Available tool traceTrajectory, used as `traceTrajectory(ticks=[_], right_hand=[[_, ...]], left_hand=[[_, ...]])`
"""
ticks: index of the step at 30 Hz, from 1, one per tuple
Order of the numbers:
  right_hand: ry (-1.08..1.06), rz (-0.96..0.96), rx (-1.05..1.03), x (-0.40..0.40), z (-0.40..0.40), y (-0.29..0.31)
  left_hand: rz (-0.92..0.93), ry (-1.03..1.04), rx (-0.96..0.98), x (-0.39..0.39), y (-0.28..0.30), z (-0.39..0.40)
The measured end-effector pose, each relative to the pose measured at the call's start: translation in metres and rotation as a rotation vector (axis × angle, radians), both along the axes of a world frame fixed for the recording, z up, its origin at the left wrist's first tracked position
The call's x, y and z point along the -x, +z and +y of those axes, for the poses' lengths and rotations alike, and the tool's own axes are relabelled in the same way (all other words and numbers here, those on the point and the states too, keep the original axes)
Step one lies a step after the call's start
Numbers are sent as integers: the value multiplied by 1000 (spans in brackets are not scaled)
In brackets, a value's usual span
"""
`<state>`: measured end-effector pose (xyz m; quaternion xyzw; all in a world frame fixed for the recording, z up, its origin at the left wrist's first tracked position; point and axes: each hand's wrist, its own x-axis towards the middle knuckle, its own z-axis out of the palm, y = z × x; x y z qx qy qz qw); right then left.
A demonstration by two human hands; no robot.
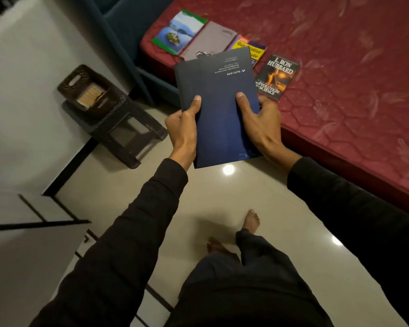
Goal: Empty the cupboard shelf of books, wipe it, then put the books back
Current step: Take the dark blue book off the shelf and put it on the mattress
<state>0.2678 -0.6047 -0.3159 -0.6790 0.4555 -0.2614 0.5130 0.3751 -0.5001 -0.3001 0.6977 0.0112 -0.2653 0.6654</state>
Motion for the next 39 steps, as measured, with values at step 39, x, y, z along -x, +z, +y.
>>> traceTrajectory(ticks=[39], right_hand=[[-388,353,-176,100,-300,-262]], left_hand=[[90,-749,-282,38,-271,-375]])
